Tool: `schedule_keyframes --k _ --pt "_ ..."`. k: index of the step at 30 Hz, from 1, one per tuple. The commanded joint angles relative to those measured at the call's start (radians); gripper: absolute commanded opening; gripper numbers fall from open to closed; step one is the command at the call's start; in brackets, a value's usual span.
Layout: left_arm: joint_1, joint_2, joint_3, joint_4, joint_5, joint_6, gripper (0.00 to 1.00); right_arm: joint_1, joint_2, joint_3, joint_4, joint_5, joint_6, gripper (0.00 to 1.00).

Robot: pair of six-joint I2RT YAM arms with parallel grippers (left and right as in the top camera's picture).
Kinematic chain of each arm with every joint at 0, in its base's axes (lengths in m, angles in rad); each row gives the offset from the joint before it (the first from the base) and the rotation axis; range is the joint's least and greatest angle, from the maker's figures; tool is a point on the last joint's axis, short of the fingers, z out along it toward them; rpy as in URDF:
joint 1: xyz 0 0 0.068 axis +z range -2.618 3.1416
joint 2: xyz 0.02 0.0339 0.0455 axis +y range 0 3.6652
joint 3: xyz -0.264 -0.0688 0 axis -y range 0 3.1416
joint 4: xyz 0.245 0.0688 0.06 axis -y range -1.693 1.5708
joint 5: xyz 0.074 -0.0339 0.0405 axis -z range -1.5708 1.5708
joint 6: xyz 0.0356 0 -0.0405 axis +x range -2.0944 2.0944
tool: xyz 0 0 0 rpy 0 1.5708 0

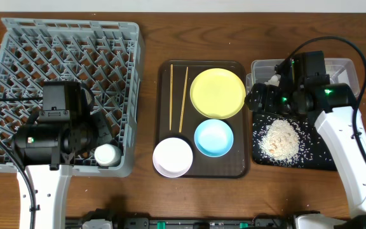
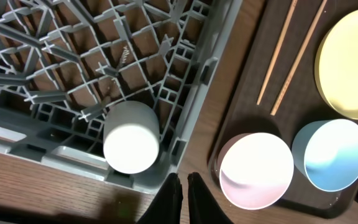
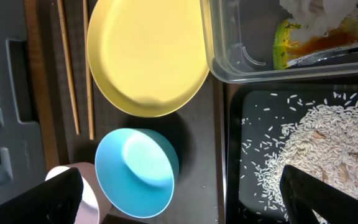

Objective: Sort waste into correct bins and load items into the dishwasher

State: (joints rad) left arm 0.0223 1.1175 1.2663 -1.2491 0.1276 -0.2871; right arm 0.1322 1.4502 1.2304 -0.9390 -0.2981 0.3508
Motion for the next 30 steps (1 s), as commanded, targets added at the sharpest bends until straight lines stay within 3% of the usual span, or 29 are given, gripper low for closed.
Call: schedule_keyframes --k 1,18,21,26,30 --pt "-0.002 -0.001 0.015 0.001 -0.008 0.01 0.08 0.011 -0.002 0.005 0.0 0.003 -0.016 0.99" --pt "-0.002 -0.001 0.014 0.003 0.026 0.017 0.08 0.011 -0.002 0.005 0.001 0.003 -0.015 0.99" --pt "-0.002 -0.001 0.019 0.004 0.093 0.021 0.08 0.011 -0.002 0.005 0.003 0.003 -0.016 0.99" --pt "-0.002 0.0 0.036 0.02 0.249 0.124 0.08 0.011 -0.002 0.005 0.003 0.003 -0.015 0.99" --pt "-0.002 0.0 0.037 0.001 0.345 0.122 0.08 0.011 -0.002 0.005 0.003 0.003 -0.015 0.99"
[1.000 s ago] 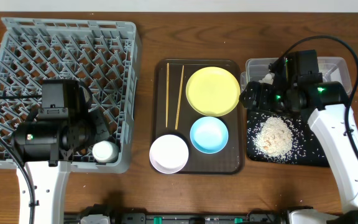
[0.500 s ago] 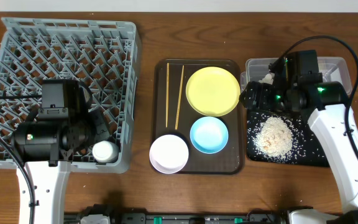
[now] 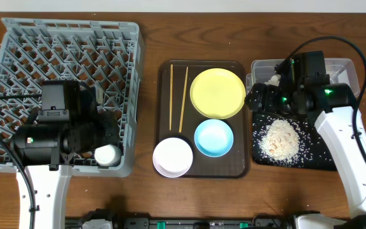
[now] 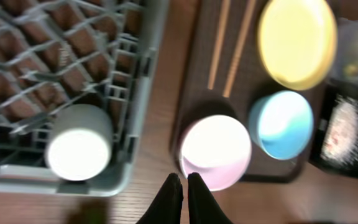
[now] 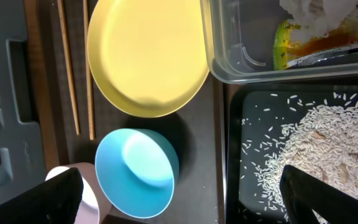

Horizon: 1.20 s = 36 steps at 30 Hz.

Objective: Sort waste into correct bins and load items into the dishwasher

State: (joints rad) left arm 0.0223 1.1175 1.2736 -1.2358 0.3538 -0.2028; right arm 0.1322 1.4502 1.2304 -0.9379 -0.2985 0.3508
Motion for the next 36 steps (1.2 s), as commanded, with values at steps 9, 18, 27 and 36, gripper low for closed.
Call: schedule_keyframes --k 9,18,27,36 --pt "-0.002 0.0 0.03 -0.02 0.196 -0.04 0.08 0.011 -0.002 0.005 0.002 0.003 -0.015 0.99" --pt "-0.002 0.0 0.029 0.033 -0.018 -0.046 0.08 0.011 -0.002 0.005 0.002 0.003 -0.015 0.99" --pt "-0.002 0.027 0.029 0.064 -0.346 -0.064 0.08 0.011 -0.002 0.005 0.002 0.003 -0.015 0.99" --pt "-0.002 0.061 0.029 0.06 -0.347 -0.064 0.08 0.011 -0.002 0.005 0.002 0.003 -0.015 0.99"
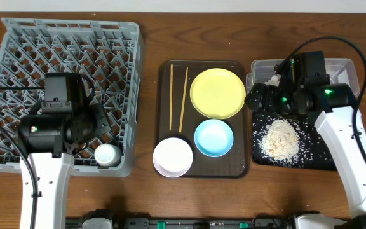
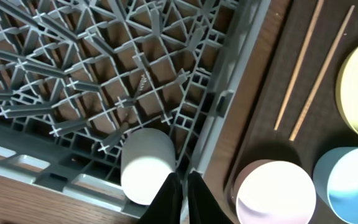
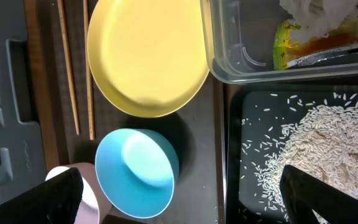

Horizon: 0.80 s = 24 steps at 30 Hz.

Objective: Sort waste into correct bins and load items into the dishwasher

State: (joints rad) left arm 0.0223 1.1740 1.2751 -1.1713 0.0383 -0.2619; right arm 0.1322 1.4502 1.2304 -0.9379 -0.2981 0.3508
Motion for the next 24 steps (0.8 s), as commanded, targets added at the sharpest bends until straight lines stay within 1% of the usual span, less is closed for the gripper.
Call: schedule_keyframes --k 1,5,11,17,20,22,24 --pt "-0.002 0.004 0.028 -0.005 -0.031 -0.005 0.08 0.011 -0.002 0.005 0.002 0.003 -0.015 0.99" --pt "-0.002 0.004 0.028 -0.005 0.01 -0.005 0.08 0.011 -0.002 0.005 0.002 0.003 -0.015 0.99" --pt "-0.002 0.004 0.028 -0.011 0.108 -0.005 0.08 0.011 -0.002 0.005 0.002 0.003 -0.015 0.99" --pt "-0.002 0.004 0.028 -0.056 0.177 -0.005 0.08 0.011 -0.002 0.005 0.002 0.003 -0.015 0.99" --pt "-0.002 0.003 0.028 -0.072 0.225 -0.005 0.13 0.011 -0.002 0.005 0.002 0.003 -0.015 0.99" --pt "-0.002 0.002 0.028 -0.087 0.259 -0.005 0.14 0.011 -0.002 0.005 0.002 0.003 -0.015 0.99" --pt "-0.002 0.0 0.028 -0.104 0.285 -0.005 0.17 0.011 -0.002 0.005 0.002 0.003 -0.015 0.99"
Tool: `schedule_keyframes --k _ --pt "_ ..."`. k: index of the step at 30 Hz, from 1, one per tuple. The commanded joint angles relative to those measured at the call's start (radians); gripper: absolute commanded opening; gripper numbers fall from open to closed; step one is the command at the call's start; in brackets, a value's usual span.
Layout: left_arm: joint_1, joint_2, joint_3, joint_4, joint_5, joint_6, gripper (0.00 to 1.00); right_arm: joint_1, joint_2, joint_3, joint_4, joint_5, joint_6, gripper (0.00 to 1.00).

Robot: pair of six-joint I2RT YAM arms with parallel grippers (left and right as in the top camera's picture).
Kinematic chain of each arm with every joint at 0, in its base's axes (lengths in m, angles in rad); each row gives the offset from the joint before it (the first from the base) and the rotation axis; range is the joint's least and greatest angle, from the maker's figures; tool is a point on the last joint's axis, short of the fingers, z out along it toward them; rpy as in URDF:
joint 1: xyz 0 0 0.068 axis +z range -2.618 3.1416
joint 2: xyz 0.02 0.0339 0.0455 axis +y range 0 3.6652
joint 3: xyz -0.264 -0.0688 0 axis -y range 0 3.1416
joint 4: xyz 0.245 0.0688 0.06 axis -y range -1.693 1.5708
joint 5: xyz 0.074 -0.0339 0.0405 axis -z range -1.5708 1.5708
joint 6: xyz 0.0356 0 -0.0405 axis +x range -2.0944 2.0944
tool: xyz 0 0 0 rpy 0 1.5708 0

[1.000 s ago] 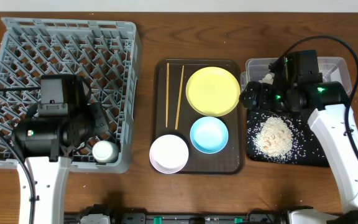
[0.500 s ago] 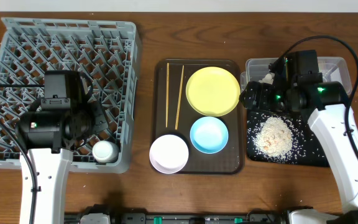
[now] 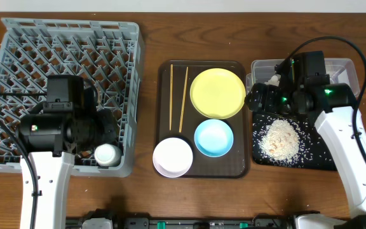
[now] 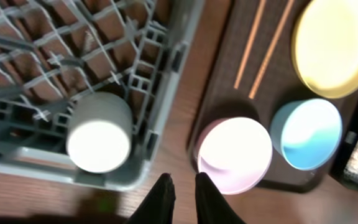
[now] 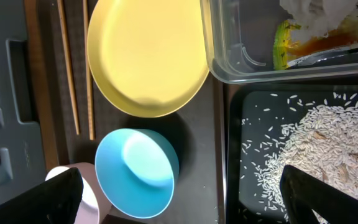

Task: Sort waste into correct bins and load items into the dishwasher
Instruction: 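Move left gripper to the brown tray and grasp a wooden chopstick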

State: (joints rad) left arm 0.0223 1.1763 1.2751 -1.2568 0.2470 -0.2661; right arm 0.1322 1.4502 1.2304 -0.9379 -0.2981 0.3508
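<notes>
A grey dish rack (image 3: 68,38) holds a white cup (image 4: 99,138) in its front right corner. The brown tray (image 3: 164,70) carries two chopsticks (image 3: 183,98), a yellow plate (image 3: 218,93), a blue bowl (image 3: 213,137) and a pale pink bowl (image 4: 235,154). My left gripper (image 4: 183,180) hangs over the wood strip between rack and tray, its fingers a little apart and empty. My right gripper (image 5: 182,174) stands wide open above the tray's right edge, between the blue bowl and the rice, holding nothing.
A clear bin (image 3: 342,67) at the back right holds crumpled paper and a wrapper. In front of it lies a black tray (image 3: 323,162) with a heap of spilled rice (image 3: 279,138). The rack's walls stand higher than the table.
My left gripper has shifted right, from over the rack's corner to the gap beside the pink bowl, and its fingers have parted slightly. The right arm and all the dishes are unchanged.
My left gripper was shut over the rack's front right corner by the cup. It then showed over the gap by the tray, then back over the rack corner. Now it is by the tray with fingers parted. The right gripper stayed open and still.
</notes>
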Motion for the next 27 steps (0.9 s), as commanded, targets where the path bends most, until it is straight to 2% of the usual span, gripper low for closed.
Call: schedule_keyframes --k 1,4,5,6,12,22,24,25,26,27 --pt "-0.002 -0.002 0.028 -0.024 0.087 -0.001 0.23 0.011 -0.002 0.005 0.002 0.003 -0.015 0.99" --pt "-0.002 -0.002 0.028 -0.039 0.112 -0.001 0.25 0.011 -0.002 0.005 0.002 0.003 -0.015 0.99" --pt "-0.002 -0.002 0.028 -0.041 0.112 -0.001 0.21 0.011 -0.002 0.005 0.002 0.003 -0.015 0.99" --pt "-0.002 -0.003 0.028 -0.042 0.112 -0.001 0.08 0.011 -0.002 0.005 0.002 0.003 -0.015 0.99" --pt "-0.026 -0.018 0.028 -0.036 0.111 0.0 0.08 0.011 -0.002 0.005 0.002 0.003 -0.015 0.99" --pt "-0.172 -0.037 0.028 0.026 0.1 -0.012 0.08 0.011 -0.002 0.005 0.002 0.003 -0.015 0.99" --pt "-0.194 -0.037 0.028 0.055 0.055 -0.012 0.08 0.011 -0.002 0.005 0.002 0.003 -0.015 0.99" --pt "-0.203 -0.035 0.028 0.072 0.022 -0.012 0.08 0.011 -0.002 0.005 0.002 0.003 -0.015 0.99" --pt "-0.212 -0.032 0.027 0.093 -0.007 -0.011 0.23 0.011 -0.002 0.005 0.002 0.003 -0.015 0.99" --pt "-0.221 -0.027 0.026 0.114 -0.027 -0.003 0.32 0.011 -0.002 0.005 0.002 0.003 -0.015 0.99"
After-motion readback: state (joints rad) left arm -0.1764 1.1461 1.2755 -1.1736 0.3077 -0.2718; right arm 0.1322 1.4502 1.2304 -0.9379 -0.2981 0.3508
